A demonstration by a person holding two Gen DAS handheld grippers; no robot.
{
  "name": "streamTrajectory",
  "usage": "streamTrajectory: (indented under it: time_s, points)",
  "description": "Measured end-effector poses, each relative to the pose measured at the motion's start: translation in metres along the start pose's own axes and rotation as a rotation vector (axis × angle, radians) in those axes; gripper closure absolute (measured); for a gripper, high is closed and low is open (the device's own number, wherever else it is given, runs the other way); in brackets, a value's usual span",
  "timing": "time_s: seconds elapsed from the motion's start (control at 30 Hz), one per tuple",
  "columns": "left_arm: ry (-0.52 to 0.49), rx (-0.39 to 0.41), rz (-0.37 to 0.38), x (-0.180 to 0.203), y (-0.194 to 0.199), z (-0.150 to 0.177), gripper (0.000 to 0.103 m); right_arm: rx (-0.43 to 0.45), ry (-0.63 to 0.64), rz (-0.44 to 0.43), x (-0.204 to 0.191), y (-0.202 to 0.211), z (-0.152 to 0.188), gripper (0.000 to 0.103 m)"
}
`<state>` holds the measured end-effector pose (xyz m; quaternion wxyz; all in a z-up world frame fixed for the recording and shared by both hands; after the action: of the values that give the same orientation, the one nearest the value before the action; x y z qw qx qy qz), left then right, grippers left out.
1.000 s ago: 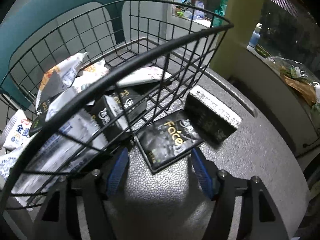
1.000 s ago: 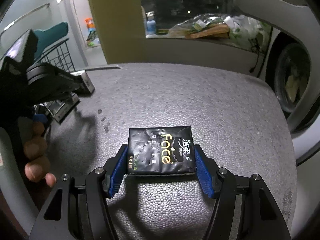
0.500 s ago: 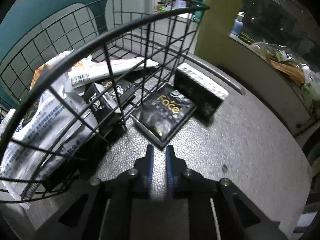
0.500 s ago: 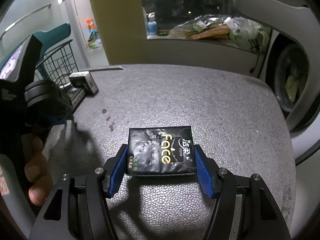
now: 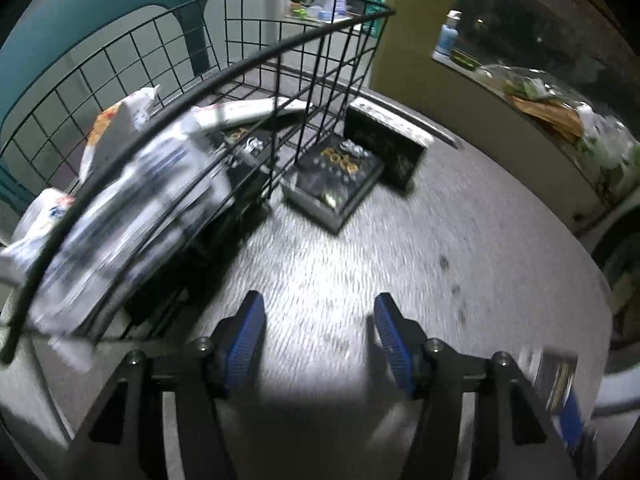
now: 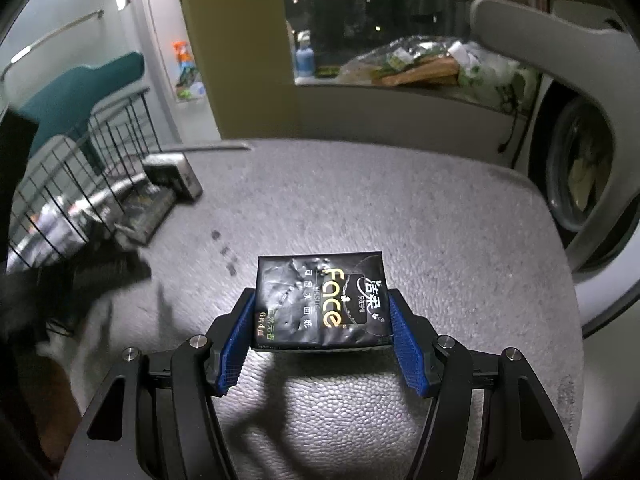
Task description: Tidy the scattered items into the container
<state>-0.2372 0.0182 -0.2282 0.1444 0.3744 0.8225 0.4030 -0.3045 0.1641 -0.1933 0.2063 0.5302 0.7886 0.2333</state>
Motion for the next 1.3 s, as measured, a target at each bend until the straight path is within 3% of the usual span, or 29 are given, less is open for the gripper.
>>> streamTrajectory:
  time_s: [0.23,0.33,0.47,0.63,0.8,0.9,1.03,1.2,1.3]
  points:
    - [0.027,0.016,0.073,-0.025,0.057,-0.004,0.04,0.081,-0.031,-0.023,-0.023,0.012,-0.036,0.04]
    - [0.09,0.011,0.072,-0.048,0.079,-0.008,0.04,0.133,-0.055,-0.072,-0.044,0.016,-0.051,0.04]
    - [0.166,0.073,0.021,-0.085,0.105,-0.019,0.04,0.194,-0.082,-0.173,-0.088,0.017,-0.074,0.04]
    - [0.279,0.077,-0.02,-0.125,0.108,-0.027,0.04,0.191,0.138,-0.357,-0.183,0.009,-0.109,0.04]
    - [0.327,0.061,-0.048,-0.14,0.1,-0.029,0.04,0.069,0.33,-0.507,-0.259,-0.014,-0.112,0.04]
    - [0.349,0.049,-0.05,-0.144,0.093,-0.033,0.04,0.021,0.449,-0.509,-0.284,-0.026,-0.1,0.04]
    - [0.358,0.042,-0.047,-0.143,0.088,-0.031,0.04,0.013,0.487,-0.525,-0.297,-0.03,-0.093,0.038]
    - [0.353,0.049,-0.03,-0.138,0.094,-0.027,0.039,0.019,0.488,-0.488,-0.284,-0.035,-0.092,0.035]
    - [0.368,0.026,-0.012,-0.133,0.1,-0.019,0.039,0.067,0.437,-0.447,-0.26,-0.029,-0.106,0.035]
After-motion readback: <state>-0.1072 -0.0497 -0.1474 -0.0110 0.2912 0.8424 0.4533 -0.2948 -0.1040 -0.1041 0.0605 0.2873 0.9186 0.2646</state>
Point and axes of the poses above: each gripper's, at about its wrist camera, not at the fingertips, and y roughly against the way its jaws point, x to its right, z to its underside, the point moved 10 cm from there along -y, roughly the way its jaws point, and after that the axes turned 13 degrees about x, right-handed, at the moved point
